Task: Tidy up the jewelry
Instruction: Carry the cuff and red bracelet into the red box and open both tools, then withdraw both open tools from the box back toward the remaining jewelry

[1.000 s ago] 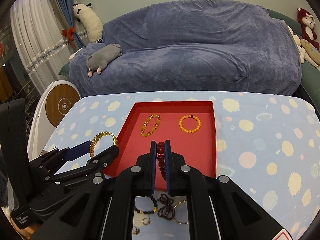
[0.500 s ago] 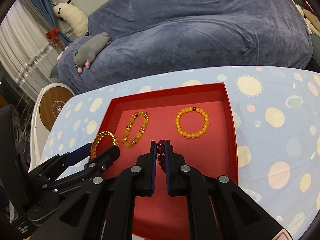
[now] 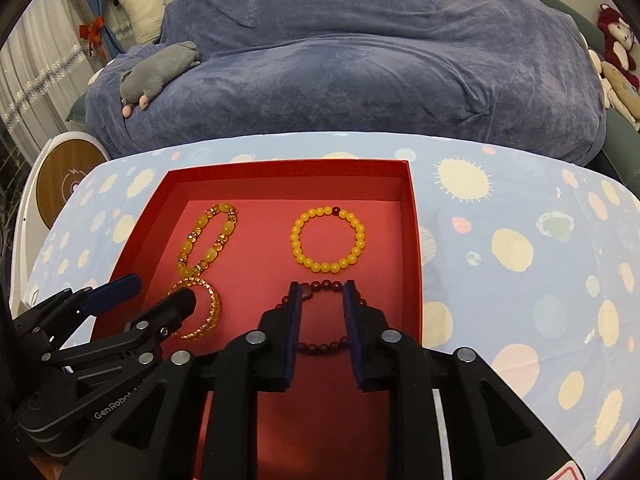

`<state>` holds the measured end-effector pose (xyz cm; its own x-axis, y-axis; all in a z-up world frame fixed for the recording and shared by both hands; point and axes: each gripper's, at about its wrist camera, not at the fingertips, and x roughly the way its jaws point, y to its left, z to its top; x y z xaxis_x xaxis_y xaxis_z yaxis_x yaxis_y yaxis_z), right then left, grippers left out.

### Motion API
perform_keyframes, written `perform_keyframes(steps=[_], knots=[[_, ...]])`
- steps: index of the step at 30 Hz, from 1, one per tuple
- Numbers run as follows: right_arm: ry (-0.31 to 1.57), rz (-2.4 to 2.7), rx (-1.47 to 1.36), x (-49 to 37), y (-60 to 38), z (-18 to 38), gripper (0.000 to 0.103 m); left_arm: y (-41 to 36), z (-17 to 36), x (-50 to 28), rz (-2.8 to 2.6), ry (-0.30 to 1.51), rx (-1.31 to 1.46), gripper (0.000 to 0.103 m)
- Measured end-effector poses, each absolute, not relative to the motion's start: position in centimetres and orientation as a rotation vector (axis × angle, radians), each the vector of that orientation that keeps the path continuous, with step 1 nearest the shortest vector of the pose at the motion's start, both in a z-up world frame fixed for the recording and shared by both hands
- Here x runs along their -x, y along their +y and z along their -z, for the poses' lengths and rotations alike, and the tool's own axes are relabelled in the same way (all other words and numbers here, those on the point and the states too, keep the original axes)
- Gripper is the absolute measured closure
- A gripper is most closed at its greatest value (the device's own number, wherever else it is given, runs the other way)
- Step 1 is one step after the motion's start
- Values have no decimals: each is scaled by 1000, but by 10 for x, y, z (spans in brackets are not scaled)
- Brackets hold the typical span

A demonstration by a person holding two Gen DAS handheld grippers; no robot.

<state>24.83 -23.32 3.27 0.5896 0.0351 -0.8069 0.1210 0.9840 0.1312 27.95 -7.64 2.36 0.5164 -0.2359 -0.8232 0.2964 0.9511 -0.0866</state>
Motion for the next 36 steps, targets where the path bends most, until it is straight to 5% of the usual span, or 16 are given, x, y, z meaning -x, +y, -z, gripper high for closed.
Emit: perform_keyframes(steps=[5, 19, 36], knots=[[898, 53, -173, -231, -235, -54, 66, -73, -41, -273, 308, 932, -75, 34], [838, 54, -138, -150, -218, -95, 64, -41, -75, -209, 291, 895, -62, 34], [954, 68, -158, -32, -186, -43, 64, -14, -39, -100, 283, 958, -64, 34]])
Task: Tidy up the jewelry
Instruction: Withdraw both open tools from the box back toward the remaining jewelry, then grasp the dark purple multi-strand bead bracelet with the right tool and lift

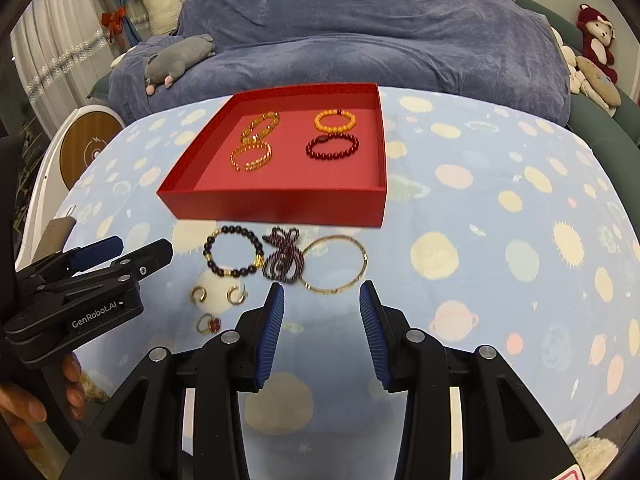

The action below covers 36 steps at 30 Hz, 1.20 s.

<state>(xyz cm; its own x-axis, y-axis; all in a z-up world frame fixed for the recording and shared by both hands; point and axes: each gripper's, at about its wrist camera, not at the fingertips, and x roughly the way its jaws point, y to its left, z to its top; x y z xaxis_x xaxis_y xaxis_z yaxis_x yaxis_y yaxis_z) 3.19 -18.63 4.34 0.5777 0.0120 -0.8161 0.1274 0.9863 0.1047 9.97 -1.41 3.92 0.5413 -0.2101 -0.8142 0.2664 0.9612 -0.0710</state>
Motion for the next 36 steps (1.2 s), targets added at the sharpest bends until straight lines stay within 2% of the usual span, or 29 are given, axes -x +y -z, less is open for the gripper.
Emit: perform_keyframes(steps=[9, 25, 30, 33, 36], knots=[[997, 51, -189, -27, -175, -18, 64, 4, -13, -79, 226, 989, -37, 34], [1009, 22, -205, -85, -164, -5, 65, 13, 3, -92, 193, 1022, -9, 34], [1009, 22, -193, -100, -160, -3, 68, 13, 5, -96, 193, 1029, -8, 34], [1021, 23, -185, -105, -159, 1, 75, 12, 5, -96, 197, 1030, -10, 34], [1040, 22, -166, -108, -161, 7, 89, 11, 4, -98, 200, 1029, -8, 34]])
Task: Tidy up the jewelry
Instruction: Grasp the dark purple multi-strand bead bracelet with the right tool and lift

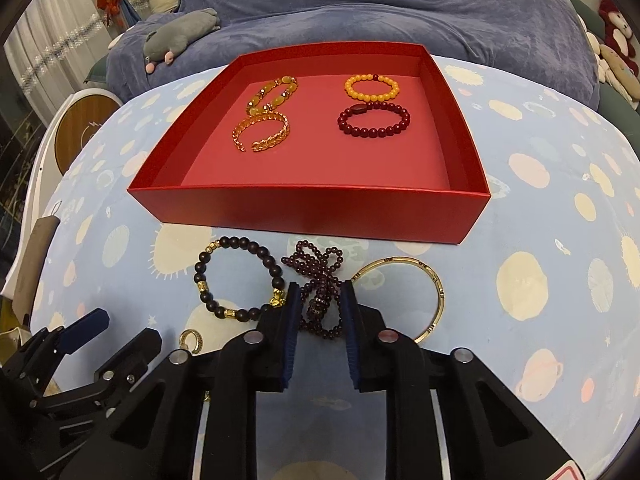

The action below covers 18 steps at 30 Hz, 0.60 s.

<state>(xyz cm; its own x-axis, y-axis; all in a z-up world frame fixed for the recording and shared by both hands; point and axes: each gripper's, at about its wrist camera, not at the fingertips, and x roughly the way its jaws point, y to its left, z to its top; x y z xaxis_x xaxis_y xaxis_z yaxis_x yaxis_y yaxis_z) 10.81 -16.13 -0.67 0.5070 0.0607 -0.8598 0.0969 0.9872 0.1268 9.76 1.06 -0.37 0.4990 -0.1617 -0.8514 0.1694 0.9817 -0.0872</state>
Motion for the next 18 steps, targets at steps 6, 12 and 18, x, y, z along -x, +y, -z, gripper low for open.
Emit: perform_keyframes(steps=[6, 12, 18], knots=[[1024, 21, -179, -101, -171, 4, 98, 9, 2, -100, 202, 1028, -2, 34], [990, 10, -237, -79, -182, -11, 98, 2, -2, -104, 215, 1024, -4, 34], [992, -8, -279, -47, -186, -17, 98, -15, -5, -114, 234, 1012, -17, 34]])
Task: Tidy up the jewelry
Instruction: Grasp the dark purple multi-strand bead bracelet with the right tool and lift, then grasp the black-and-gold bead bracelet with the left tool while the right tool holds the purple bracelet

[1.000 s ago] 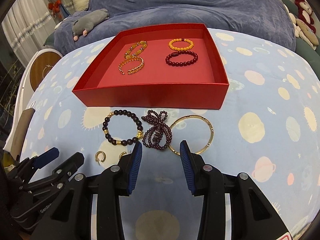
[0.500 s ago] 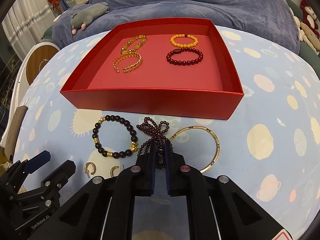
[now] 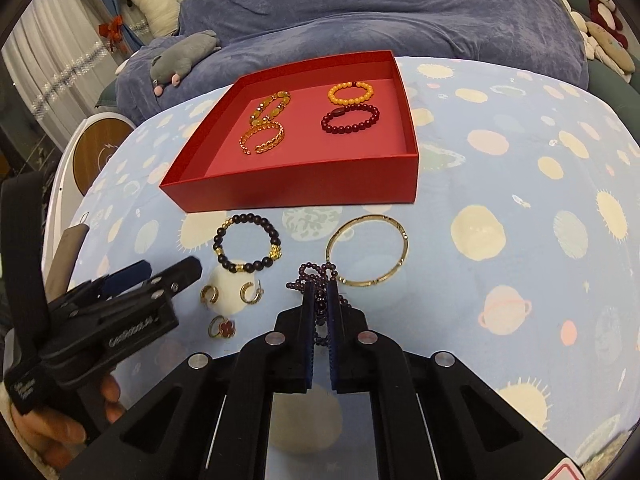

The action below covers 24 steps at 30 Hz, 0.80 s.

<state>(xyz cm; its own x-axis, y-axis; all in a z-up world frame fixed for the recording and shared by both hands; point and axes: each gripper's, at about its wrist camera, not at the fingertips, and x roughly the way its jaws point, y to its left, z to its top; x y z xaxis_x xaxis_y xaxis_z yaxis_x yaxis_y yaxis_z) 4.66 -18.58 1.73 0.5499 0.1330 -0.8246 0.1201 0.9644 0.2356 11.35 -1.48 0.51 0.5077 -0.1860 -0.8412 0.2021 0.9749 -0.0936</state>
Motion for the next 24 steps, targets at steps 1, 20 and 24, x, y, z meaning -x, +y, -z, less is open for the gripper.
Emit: perform_keyframes(steps=[1, 20, 24], knots=[[998, -10, -281, -42, -185, -17, 98, -17, -4, -115, 234, 1011, -20, 34], [1035, -17, -351, -30, -193, -3, 98, -49, 17, -146, 215, 1038, -61, 48], [1041, -16, -367, -31, -194, 0, 98, -49, 17, -145, 202, 1018, -92, 61]])
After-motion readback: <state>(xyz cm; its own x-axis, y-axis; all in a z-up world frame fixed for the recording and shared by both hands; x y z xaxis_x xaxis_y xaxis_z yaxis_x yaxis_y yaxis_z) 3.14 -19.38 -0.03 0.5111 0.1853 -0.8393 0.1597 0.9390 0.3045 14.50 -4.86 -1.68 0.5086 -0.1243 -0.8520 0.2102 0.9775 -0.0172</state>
